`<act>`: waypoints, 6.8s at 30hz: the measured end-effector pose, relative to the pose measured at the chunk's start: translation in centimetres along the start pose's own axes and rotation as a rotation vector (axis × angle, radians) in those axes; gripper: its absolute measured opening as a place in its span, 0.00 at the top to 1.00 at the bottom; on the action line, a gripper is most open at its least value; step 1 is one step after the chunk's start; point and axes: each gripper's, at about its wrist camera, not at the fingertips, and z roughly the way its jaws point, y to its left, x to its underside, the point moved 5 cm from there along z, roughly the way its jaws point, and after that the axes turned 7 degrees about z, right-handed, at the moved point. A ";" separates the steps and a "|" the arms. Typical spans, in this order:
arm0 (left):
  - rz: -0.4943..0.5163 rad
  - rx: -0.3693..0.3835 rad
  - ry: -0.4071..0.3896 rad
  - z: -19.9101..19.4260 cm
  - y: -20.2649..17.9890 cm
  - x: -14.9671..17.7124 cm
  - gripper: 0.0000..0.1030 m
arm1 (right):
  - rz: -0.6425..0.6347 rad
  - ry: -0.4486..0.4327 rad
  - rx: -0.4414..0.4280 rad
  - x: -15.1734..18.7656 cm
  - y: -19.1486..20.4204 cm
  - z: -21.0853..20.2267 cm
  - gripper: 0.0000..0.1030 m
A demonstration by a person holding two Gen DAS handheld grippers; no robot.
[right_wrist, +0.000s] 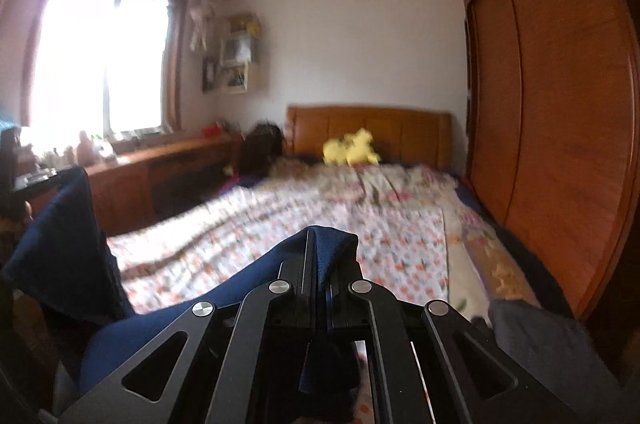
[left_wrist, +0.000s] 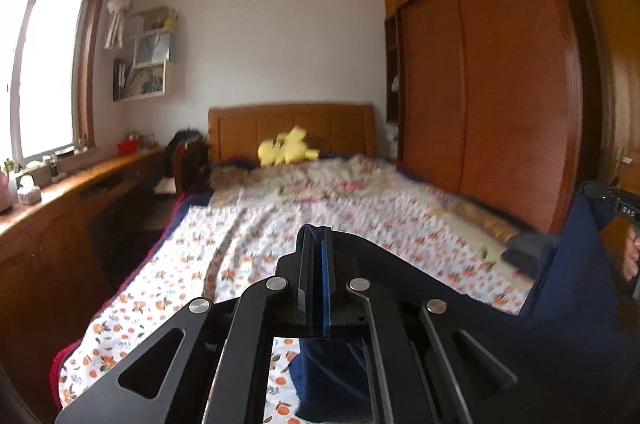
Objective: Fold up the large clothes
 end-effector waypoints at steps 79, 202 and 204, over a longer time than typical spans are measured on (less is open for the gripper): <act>-0.048 0.119 0.251 14.4 1.4 25.7 0.03 | -0.334 0.512 0.042 17.9 12.7 32.6 0.97; 0.043 0.308 0.301 20.2 -11.2 26.0 0.03 | 0.124 0.618 0.465 18.6 -12.8 33.7 0.78; 0.042 0.305 0.299 20.2 -11.2 26.0 0.03 | 0.097 0.593 0.454 17.9 -11.9 32.4 0.67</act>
